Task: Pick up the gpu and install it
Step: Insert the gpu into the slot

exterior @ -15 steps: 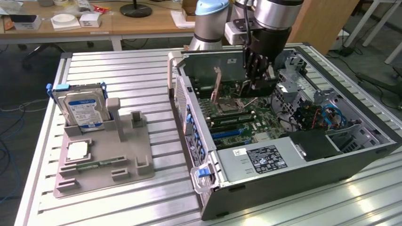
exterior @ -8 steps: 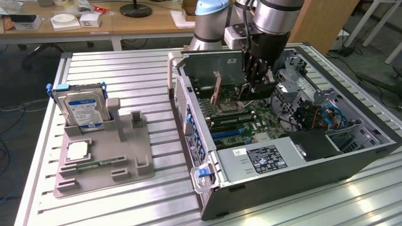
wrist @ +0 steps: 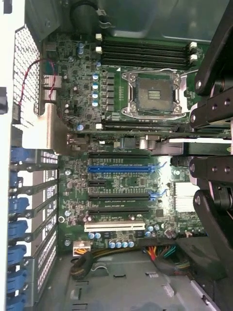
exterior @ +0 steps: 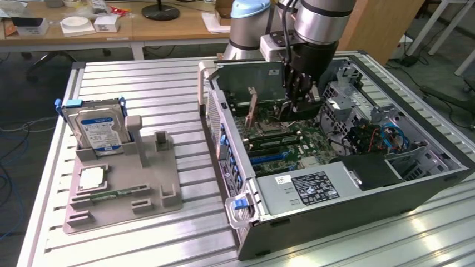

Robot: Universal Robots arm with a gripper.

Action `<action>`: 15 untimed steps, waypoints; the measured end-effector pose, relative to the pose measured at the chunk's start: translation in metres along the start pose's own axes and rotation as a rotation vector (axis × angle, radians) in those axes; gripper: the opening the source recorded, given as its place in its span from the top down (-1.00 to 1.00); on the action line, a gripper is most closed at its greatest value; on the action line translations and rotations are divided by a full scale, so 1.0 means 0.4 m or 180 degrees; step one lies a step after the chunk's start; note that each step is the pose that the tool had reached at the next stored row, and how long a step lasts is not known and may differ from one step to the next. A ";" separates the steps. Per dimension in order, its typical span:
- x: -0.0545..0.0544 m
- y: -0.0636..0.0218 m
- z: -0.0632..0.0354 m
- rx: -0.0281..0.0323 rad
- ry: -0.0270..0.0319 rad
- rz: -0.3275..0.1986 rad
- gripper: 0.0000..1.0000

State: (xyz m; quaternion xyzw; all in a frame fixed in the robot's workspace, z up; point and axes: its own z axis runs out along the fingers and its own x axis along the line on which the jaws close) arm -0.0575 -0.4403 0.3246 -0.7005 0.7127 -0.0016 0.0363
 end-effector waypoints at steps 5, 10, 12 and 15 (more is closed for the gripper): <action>0.013 0.003 0.003 0.0000 0.0000 -0.0003 0.47; 0.016 0.009 0.008 0.0000 0.0000 -0.0004 0.47; 0.016 0.014 0.011 0.0000 0.0000 -0.0004 0.47; 0.017 0.021 0.014 0.0000 0.0000 -0.0006 0.47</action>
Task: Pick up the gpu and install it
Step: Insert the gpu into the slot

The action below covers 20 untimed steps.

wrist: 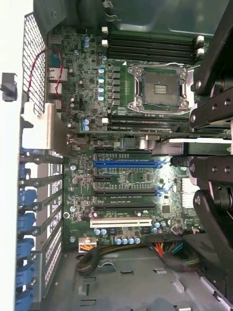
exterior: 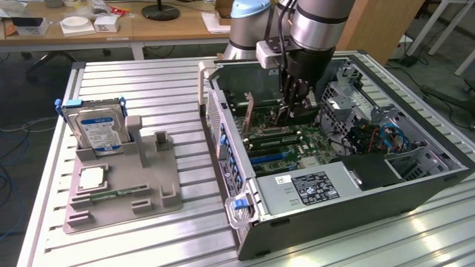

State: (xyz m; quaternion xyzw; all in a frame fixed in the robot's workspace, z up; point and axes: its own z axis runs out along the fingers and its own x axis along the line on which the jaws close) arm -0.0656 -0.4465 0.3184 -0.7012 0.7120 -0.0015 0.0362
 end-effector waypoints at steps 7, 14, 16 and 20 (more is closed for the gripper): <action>0.001 0.008 0.011 0.0000 0.0000 -0.0004 0.47; 0.012 0.012 0.017 0.0000 0.0000 -0.0004 0.47; 0.015 0.013 0.018 0.0000 -0.0001 -0.0005 0.47; 0.023 0.015 0.019 0.0000 0.0000 -0.0004 0.47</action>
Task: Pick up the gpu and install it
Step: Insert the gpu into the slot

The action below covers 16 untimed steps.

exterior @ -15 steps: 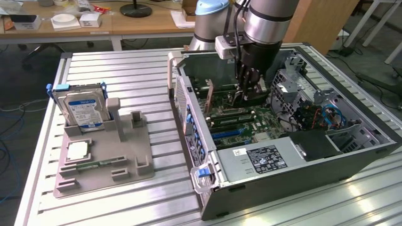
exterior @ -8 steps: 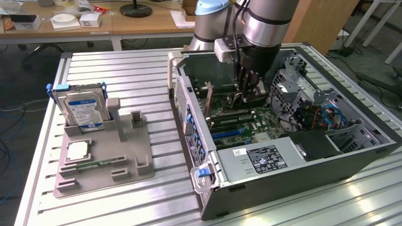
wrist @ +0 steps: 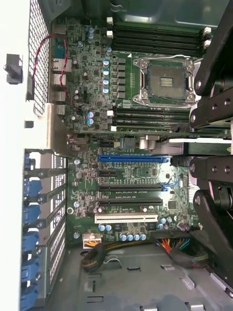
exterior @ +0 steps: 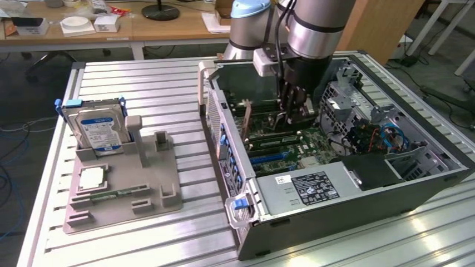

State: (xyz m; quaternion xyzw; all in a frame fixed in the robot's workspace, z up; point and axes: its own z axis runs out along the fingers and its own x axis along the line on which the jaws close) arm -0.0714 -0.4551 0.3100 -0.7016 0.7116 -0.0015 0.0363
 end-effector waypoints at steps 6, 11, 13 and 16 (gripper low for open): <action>0.003 0.013 0.003 0.0000 0.0000 0.0000 0.47; 0.013 0.014 0.004 0.0000 0.0000 -0.0001 0.47; 0.018 0.014 0.004 0.0000 0.0000 0.0000 0.47; 0.024 0.015 0.006 0.0000 0.0000 0.0000 0.47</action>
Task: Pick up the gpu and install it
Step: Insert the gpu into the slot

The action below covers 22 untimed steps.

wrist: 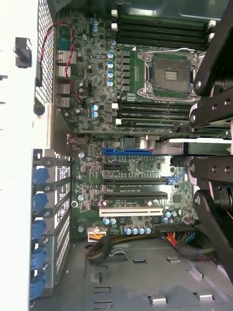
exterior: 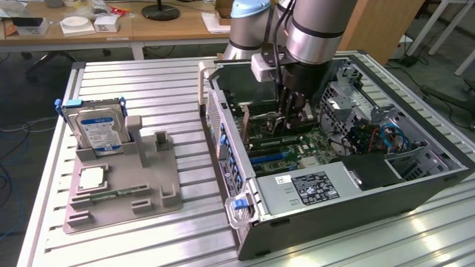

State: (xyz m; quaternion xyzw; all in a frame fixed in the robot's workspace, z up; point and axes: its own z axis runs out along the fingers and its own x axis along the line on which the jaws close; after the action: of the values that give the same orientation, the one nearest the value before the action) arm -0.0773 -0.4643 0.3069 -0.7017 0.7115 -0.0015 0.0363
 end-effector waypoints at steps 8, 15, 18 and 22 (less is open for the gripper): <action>0.008 0.001 0.008 0.0000 0.0000 0.0000 0.47; 0.013 0.002 0.020 0.0000 0.0000 0.0000 0.47; 0.014 0.002 0.026 0.0000 0.0000 0.0000 0.47; 0.014 0.009 0.035 0.0000 0.0000 0.0000 0.47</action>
State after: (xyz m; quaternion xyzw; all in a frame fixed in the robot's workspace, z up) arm -0.0803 -0.4694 0.2925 -0.7017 0.7116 -0.0015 0.0363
